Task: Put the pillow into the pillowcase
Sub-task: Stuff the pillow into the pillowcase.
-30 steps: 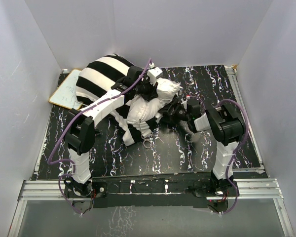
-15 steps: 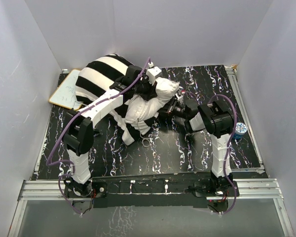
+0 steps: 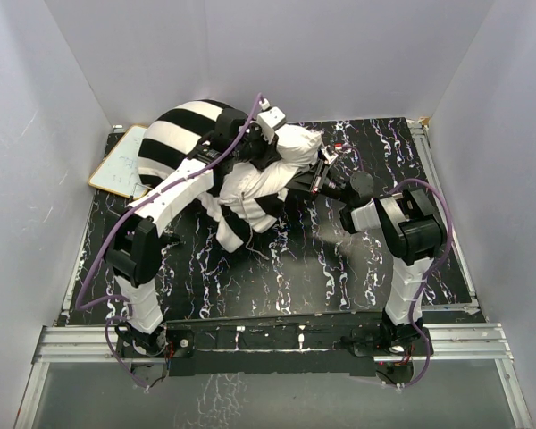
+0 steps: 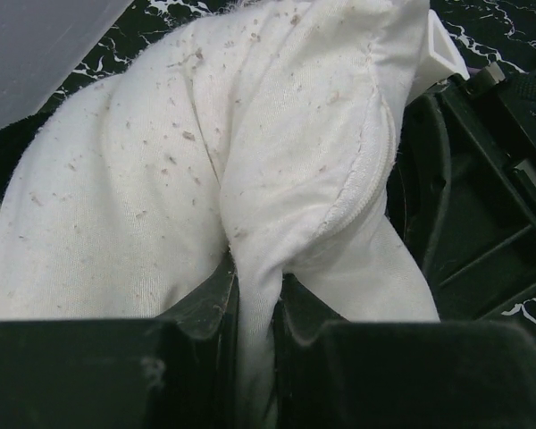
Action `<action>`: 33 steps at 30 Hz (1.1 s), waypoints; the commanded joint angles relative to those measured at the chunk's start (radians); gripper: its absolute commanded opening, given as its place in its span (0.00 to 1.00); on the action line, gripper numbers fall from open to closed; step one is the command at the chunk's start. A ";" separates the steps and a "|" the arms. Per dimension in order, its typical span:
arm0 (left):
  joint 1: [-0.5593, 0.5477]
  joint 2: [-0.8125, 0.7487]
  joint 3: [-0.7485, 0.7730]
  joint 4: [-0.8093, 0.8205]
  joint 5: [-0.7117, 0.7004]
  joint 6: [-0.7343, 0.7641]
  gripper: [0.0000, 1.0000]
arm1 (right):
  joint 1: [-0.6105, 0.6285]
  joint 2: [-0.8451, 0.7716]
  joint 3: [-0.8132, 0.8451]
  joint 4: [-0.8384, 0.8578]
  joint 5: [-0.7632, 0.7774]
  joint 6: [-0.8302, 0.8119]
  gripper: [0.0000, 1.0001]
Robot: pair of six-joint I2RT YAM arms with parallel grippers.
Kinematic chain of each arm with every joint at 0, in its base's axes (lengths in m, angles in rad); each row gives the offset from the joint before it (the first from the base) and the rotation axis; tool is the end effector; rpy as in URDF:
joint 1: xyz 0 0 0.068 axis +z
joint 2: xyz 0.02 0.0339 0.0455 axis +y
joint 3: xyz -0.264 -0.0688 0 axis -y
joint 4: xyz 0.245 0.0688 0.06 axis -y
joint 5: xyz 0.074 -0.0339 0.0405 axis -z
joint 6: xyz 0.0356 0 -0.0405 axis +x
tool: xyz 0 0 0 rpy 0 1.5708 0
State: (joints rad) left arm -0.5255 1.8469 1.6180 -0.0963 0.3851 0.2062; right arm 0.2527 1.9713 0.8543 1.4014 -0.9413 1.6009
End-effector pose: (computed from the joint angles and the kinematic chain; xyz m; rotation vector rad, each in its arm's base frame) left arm 0.3787 -0.2351 0.3362 0.9255 1.6744 -0.5810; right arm 0.3563 0.1217 0.1894 0.1395 1.7903 2.0390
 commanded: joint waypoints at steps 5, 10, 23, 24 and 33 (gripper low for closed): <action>0.031 0.089 -0.061 -0.083 -0.054 0.070 0.00 | 0.039 -0.122 0.084 0.425 -0.027 0.068 0.08; 0.058 0.168 -0.056 -0.086 -0.099 0.034 0.00 | 0.039 -0.107 0.047 0.425 -0.036 0.050 0.08; 0.098 0.174 -0.090 -0.029 0.196 -0.093 0.00 | -0.095 -0.293 -0.019 -0.008 -0.252 -0.424 0.15; 0.098 0.147 -0.104 -0.025 0.201 -0.108 0.00 | -0.117 -0.292 -0.010 -0.008 -0.296 -0.422 0.19; 0.099 -0.178 -0.233 0.068 0.209 -0.386 0.46 | -0.172 -0.282 0.161 -0.326 -0.416 0.028 0.44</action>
State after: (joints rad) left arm -0.4686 1.8412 1.4040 -0.0563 0.6098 -0.0296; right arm 0.0807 1.7061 0.9070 1.2724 -1.3037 1.3991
